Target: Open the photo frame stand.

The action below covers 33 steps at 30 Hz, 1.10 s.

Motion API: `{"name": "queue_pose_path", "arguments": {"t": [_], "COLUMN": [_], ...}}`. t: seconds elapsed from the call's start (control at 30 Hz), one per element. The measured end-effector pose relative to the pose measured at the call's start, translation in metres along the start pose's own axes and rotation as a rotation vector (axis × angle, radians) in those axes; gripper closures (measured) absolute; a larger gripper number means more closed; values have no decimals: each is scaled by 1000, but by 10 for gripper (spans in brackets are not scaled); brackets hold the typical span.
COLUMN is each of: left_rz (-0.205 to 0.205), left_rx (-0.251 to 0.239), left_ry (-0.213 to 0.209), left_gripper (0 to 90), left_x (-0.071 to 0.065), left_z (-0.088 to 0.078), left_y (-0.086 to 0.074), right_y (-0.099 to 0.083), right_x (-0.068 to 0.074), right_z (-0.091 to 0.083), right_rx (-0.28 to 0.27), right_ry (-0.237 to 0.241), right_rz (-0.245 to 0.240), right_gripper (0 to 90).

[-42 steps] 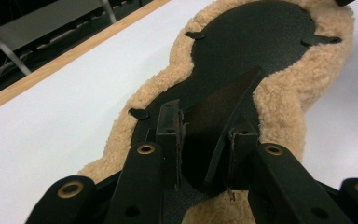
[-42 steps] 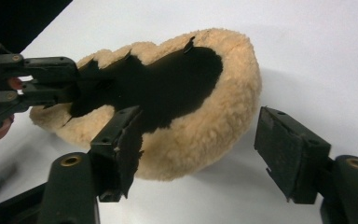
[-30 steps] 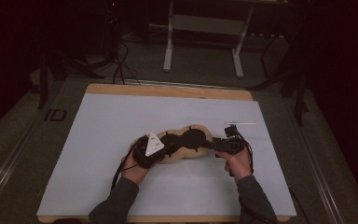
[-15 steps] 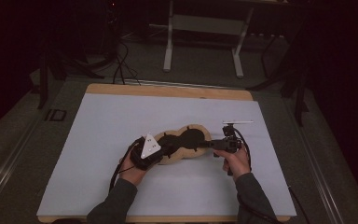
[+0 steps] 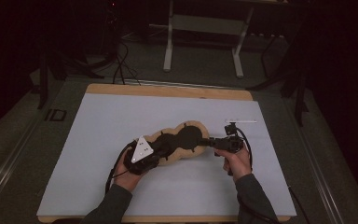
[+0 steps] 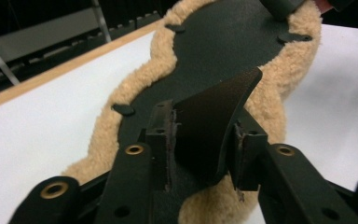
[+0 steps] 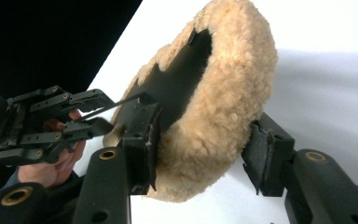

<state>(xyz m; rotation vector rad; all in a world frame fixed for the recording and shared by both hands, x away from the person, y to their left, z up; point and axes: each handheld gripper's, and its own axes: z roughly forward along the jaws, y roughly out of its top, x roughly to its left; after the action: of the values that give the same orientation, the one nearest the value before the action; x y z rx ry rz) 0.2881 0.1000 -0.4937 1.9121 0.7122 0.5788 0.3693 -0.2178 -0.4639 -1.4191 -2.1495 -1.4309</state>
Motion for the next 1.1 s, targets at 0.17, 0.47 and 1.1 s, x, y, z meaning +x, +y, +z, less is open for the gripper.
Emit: {"name": "queue_pose_path", "arguments": {"t": [0.17,0.47,1.1], "left_rz": [-48,-170,-340], "left_rx": [24,48,81], "left_ry": [-36,-148,41], "left_gripper": [556,477,452], "left_x": [1,12,62], "left_z": [-7,-31,-65], "left_y": [-3,-10,-35], "right_y": [1,2,2], "right_x": [4,10,16], "right_z": [0,-2,-3], "right_rx": [-5,0,24], "right_ry": [-10,-30,-67], "right_rz": [-25,-69,-150], "right_gripper": [534,556,554]}}
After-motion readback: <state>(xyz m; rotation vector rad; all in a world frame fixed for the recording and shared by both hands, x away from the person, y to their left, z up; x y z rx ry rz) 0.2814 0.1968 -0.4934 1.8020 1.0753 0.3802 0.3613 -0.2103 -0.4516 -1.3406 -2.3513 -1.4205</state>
